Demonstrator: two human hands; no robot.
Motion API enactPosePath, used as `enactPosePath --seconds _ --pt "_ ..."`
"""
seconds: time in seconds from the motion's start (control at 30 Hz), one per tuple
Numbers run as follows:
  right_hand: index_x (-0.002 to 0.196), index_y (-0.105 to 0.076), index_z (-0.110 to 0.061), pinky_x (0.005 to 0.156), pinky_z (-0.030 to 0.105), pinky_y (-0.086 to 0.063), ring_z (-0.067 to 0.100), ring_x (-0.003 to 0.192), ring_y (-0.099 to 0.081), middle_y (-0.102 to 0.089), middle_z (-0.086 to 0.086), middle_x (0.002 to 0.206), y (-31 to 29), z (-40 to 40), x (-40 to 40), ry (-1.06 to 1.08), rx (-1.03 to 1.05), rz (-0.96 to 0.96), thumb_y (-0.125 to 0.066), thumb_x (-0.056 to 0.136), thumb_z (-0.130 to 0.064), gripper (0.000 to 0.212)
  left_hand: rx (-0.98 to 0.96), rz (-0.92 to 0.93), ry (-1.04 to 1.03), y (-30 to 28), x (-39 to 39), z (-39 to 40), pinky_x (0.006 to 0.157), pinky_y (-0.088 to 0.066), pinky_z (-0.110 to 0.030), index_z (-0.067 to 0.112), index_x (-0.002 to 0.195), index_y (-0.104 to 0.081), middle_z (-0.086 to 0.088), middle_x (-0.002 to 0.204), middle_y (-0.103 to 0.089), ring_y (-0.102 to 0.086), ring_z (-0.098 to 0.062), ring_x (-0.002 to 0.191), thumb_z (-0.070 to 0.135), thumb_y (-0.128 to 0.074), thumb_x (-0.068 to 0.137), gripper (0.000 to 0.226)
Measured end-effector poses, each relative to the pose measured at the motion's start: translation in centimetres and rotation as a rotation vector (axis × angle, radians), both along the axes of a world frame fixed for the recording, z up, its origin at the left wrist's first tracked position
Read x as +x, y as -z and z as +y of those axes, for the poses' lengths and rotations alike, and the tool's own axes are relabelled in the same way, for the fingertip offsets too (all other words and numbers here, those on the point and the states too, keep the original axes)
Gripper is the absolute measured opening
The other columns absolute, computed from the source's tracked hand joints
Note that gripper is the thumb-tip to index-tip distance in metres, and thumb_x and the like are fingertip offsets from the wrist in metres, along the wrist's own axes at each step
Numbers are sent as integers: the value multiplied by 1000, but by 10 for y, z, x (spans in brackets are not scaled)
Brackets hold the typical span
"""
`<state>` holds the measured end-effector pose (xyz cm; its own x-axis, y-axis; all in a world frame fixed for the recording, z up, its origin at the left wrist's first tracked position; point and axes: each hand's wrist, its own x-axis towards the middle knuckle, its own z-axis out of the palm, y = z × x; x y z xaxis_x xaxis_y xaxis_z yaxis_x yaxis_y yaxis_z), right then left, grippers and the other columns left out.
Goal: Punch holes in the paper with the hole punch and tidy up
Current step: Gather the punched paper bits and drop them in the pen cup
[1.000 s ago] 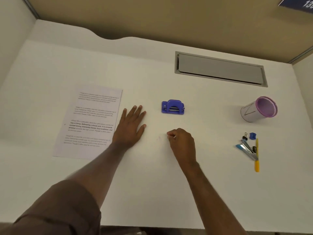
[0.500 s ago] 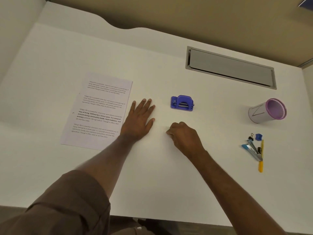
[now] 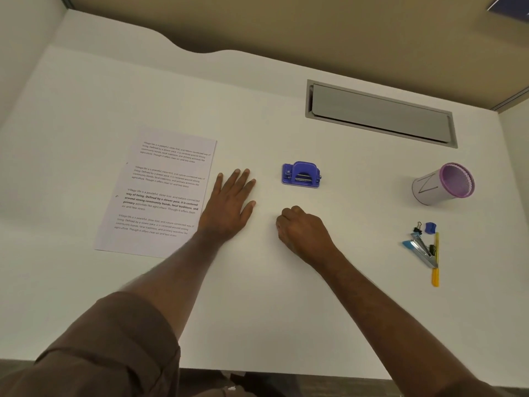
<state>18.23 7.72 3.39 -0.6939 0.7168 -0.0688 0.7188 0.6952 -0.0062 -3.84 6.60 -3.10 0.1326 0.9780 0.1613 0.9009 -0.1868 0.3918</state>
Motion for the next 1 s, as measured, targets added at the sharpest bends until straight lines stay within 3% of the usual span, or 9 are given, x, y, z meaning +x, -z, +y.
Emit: enactPosePath --seconds 0.27,0.37,0.5,0.67,0.73,0.8,0.87,0.93,1.0 --pt "63 -58 -11 35 30 -40 23 57 -58 -56 4 62 9 -8 -10 183 78 45 -76 64 -4 19 -33 9 10 -7 0 -1 125 -19 -57 11 151 -46 -8 164 -34 -29 -28 154 36 -38 104 54" --pt "70 -59 -10 43 34 -44 25 70 -62 -60 6 72 7 -11 -13 367 -17 108 -65 75 -6 8 -27 9 10 -8 1 -2 126 -19 -56 10 150 -47 -9 163 -36 -30 -28 153 35 -37 103 53" --pt "84 -60 -13 57 38 -50 20 85 -56 -60 2 85 -5 1 6 591 -107 353 -56 87 -18 7 -22 -2 12 -9 1 -3 125 -20 -58 9 149 -48 -9 162 -37 -32 -29 152 34 -37 103 54" --pt "77 -57 -22 61 22 -40 8 74 -52 -59 -10 79 -53 51 80 882 27 689 -61 82 -17 9 -37 -7 13 -6 2 -1 126 -17 -56 10 150 -46 -8 163 -35 -30 -28 153 38 -32 102 58" --pt "73 -56 -21 58 24 -36 11 67 -51 -57 -7 73 -73 76 122 1030 122 732 -58 82 -14 12 -48 -14 6 -5 2 0 126 -16 -55 12 151 -45 -7 164 -35 -30 -27 153 40 -31 101 60" --pt "69 -58 -13 57 28 -39 21 62 -50 -59 2 68 -88 99 165 1198 184 751 -54 81 -12 13 -51 -18 0 -5 2 0 126 -16 -55 12 152 -44 -6 164 -34 -29 -27 153 41 -31 100 61" --pt "76 -67 -4 62 34 -46 32 69 -58 -68 13 76 -98 116 206 1332 237 682 -51 83 -12 19 -54 -21 -4 -5 3 0 126 -16 -55 12 152 -43 -6 164 -34 -29 -27 153 40 -31 99 61" --pt "87 -72 -1 71 36 -50 37 83 -65 -72 17 90 -102 127 238 1385 263 590 -49 87 -11 25 -59 -19 -11 -4 3 0 127 -15 -54 13 152 -43 -6 164 -35 -30 -27 153 41 -32 99 62" --pt "90 -74 0 68 33 -49 38 85 -67 -73 18 92 -103 133 259 1389 273 536 -48 89 -9 28 -60 -13 -14 -2 2 0 127 -15 -53 14 153 -43 -5 164 -35 -30 -26 153 41 -31 99 62"
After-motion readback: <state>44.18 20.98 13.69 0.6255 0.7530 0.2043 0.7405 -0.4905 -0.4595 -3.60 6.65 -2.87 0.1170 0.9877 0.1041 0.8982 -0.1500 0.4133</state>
